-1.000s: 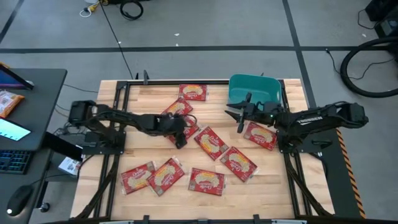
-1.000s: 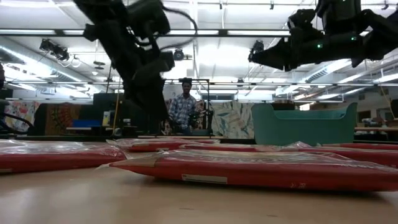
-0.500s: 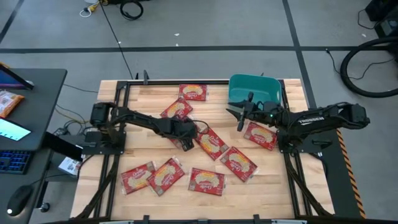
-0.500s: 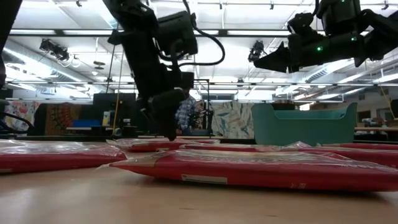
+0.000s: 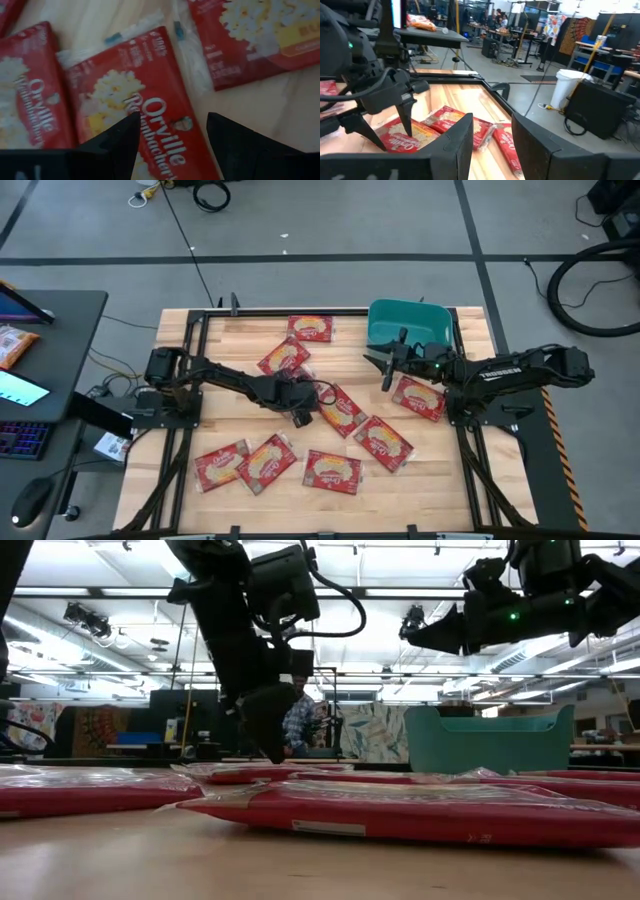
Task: Sort popcorn bags into baskets
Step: Put the red popcorn bag into the blue bin
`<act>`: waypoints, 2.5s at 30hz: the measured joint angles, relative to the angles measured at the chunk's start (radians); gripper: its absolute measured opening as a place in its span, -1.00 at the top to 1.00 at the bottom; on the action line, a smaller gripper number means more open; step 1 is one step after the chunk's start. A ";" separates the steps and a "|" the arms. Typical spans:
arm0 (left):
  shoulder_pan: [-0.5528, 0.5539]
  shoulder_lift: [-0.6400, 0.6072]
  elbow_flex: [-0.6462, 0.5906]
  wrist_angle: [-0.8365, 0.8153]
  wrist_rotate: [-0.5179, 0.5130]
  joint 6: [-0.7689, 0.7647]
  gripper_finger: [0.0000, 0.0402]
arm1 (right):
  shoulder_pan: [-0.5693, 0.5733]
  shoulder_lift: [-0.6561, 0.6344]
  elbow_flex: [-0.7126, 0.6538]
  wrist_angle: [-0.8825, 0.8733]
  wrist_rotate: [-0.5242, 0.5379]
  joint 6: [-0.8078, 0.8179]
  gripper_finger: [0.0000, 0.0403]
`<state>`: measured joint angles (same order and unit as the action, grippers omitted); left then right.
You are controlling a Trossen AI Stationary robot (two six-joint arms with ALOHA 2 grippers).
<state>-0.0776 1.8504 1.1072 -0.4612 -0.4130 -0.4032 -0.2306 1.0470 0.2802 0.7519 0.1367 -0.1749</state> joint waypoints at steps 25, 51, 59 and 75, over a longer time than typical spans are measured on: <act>-0.007 0.057 0.003 -0.087 0.005 0.088 0.93 | 0.000 0.014 -0.001 0.020 -0.036 0.015 0.31; 0.097 -0.094 0.112 0.248 -0.057 0.974 0.95 | 0.155 0.002 0.165 -0.392 0.330 -0.055 0.31; 0.190 -0.085 0.112 0.443 0.004 1.149 0.95 | 0.317 -0.036 0.173 -0.416 0.628 -0.089 0.31; 0.339 -0.056 0.114 0.788 0.426 1.270 0.95 | 0.510 -0.043 0.173 -0.271 1.101 -0.171 0.31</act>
<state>0.2618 1.7946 1.2213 0.3266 0.0130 0.8671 0.2789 1.0042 0.4534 0.4805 1.2380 -0.3460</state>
